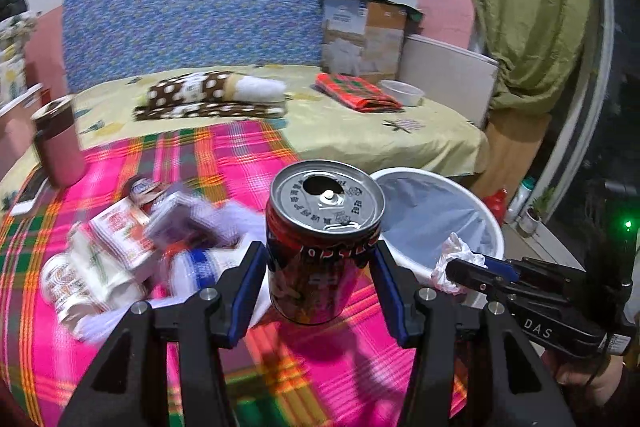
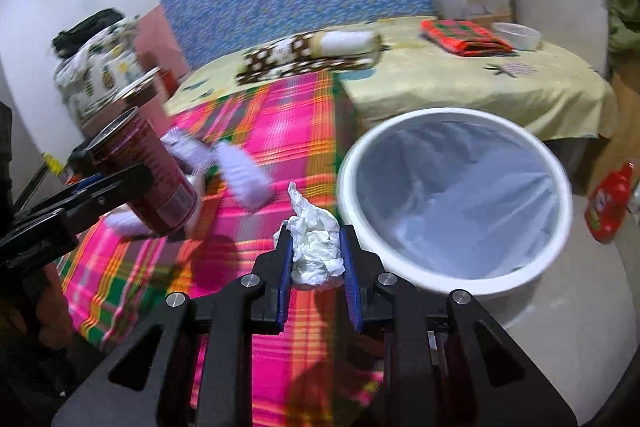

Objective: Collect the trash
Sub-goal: 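Carry the can and tissue over the white bin and release both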

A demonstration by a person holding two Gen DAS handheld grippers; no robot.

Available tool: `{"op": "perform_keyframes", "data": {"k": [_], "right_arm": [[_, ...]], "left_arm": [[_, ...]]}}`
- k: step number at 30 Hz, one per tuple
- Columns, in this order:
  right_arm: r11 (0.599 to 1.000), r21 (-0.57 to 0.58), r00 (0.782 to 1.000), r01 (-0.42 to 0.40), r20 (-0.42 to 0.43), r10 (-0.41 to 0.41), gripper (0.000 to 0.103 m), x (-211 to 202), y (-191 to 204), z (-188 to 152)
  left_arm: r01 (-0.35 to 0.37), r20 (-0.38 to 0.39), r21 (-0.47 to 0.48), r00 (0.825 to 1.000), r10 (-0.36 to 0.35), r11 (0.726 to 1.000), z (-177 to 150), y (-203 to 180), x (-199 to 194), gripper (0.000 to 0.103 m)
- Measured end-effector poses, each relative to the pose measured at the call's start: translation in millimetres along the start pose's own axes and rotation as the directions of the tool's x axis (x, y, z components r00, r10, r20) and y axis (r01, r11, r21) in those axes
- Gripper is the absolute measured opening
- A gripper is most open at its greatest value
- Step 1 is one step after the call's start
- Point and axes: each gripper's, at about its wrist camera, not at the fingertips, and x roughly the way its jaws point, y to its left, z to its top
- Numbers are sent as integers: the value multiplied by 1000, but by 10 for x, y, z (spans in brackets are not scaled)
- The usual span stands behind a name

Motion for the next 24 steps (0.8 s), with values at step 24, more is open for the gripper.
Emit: {"op": "perform_keyframes", "data": {"k": [24], "right_arm": [[986,83,988,143,-70,-137,27,172,-736,47]], "left_arm": [[178,-125,56,978,-170,982,290,-804,1089,56]]}}
